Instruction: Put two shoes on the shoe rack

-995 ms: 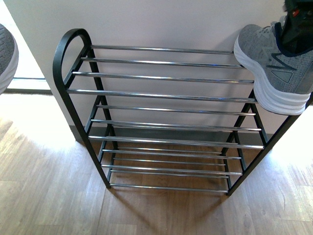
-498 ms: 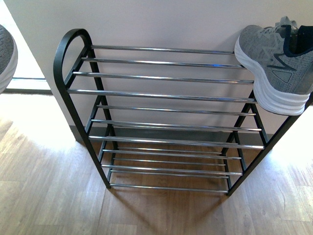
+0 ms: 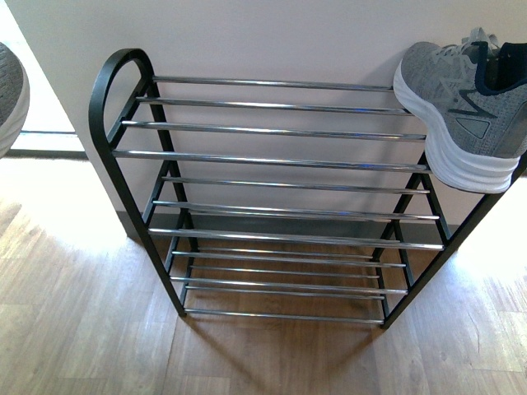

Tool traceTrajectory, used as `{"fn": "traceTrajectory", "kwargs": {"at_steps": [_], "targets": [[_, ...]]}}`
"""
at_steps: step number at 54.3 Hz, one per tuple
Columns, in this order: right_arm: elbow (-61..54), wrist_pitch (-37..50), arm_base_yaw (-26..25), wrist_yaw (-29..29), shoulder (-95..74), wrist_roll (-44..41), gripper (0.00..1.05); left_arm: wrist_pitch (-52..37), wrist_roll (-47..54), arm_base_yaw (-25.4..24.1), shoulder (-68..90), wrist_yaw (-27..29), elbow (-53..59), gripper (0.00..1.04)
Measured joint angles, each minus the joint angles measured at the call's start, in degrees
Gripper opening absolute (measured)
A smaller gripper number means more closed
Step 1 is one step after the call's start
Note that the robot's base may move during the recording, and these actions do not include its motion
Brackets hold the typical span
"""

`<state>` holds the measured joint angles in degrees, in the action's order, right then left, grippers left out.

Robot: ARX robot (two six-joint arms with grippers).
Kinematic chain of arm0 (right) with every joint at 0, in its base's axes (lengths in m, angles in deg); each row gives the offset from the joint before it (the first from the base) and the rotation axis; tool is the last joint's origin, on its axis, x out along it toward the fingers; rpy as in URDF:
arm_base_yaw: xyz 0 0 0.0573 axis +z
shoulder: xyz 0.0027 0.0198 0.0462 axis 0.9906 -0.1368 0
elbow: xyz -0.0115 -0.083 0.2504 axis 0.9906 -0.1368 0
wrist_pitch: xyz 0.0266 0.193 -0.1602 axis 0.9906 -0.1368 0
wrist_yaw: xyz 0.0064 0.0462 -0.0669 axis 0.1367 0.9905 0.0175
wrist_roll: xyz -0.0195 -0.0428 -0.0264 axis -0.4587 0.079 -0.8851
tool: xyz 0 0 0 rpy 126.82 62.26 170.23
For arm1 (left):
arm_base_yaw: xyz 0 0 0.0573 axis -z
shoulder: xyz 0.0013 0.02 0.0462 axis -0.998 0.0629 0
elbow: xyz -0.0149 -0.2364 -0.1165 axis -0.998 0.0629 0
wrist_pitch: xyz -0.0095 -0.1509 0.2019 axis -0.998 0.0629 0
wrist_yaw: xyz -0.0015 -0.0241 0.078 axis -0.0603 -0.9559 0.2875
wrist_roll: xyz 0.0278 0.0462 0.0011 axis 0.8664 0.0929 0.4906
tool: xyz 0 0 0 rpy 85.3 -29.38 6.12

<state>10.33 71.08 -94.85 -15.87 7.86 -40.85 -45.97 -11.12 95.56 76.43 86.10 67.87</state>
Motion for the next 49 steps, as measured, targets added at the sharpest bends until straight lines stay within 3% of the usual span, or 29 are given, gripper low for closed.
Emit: {"fn": "traceTrajectory", "kwargs": {"at_steps": [9,32,37,49], "targets": [[-7.15,1.79,2.67,-2.08,4.44,0.94,0.02,0.0,0.0,0.0,0.0,-0.17,0.0,0.02],[-19.32,1.66,7.56,-6.86,16.96,1.22,0.02,0.0,0.0,0.0,0.0,-0.07,0.0,0.02],[-20.83,0.55,10.4,-11.04,19.45,1.25,0.02,0.0,0.0,0.0,0.0,-0.07,0.0,0.02],[-23.52,-2.21,12.44,-11.87,24.98,1.25,0.02,0.0,0.0,0.0,0.0,-0.09,0.0,0.02]]}}
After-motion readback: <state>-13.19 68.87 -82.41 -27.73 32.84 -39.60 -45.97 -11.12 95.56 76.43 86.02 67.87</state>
